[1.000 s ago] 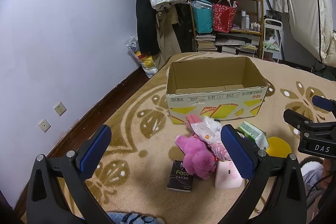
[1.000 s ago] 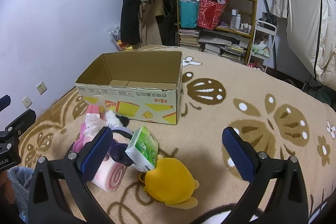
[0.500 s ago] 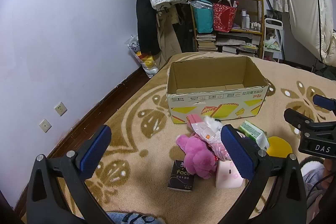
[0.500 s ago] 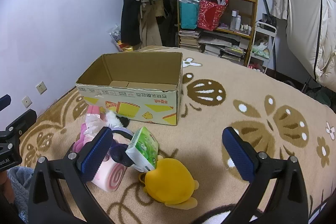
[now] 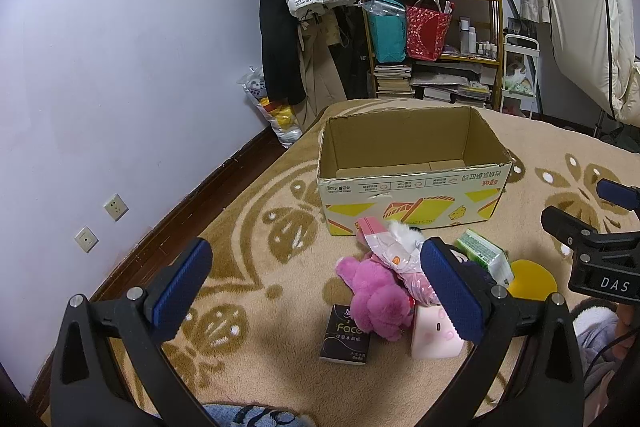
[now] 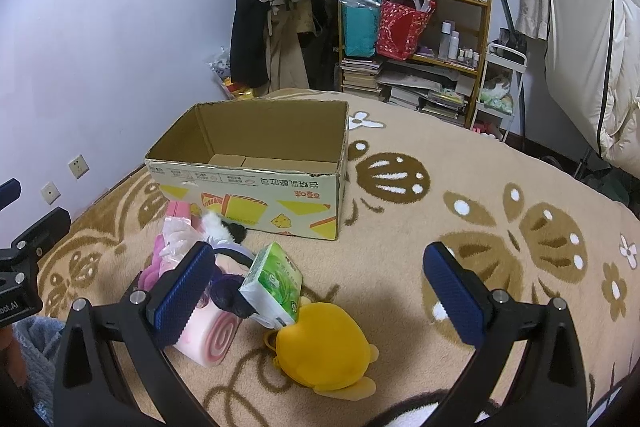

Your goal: Organize soft objects

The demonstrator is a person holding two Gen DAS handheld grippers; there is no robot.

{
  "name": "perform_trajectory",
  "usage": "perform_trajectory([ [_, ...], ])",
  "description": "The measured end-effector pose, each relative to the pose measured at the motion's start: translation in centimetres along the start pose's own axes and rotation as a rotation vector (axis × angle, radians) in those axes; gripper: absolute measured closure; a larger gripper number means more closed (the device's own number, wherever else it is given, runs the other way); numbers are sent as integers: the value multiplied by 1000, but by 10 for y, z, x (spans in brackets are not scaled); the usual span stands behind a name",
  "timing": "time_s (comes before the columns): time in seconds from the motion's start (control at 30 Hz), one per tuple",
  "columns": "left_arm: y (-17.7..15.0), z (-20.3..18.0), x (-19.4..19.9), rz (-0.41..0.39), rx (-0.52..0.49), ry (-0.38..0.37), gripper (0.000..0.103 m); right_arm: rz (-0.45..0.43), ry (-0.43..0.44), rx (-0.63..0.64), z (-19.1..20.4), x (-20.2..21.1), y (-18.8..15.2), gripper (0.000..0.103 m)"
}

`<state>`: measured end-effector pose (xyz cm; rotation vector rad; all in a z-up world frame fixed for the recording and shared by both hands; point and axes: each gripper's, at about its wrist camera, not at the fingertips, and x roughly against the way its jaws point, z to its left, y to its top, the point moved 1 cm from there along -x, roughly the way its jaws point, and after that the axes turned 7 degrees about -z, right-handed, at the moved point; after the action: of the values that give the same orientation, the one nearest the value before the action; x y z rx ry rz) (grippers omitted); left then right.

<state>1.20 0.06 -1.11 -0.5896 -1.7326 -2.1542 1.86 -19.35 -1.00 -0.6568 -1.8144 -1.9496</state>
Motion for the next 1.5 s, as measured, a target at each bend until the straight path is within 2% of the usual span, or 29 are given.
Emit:
perform_trajectory([
  [0.93,-3,0,-1,4,-3,3,0,3,0,0,1,0,0,0],
  [1.27,-8,0,-16,69,9,-4,0,14,48,3,6,-9,-4,0],
  [1.5,-10,17,-48,170,127,-31,0,40,67,-15,3,-23,-1,0],
])
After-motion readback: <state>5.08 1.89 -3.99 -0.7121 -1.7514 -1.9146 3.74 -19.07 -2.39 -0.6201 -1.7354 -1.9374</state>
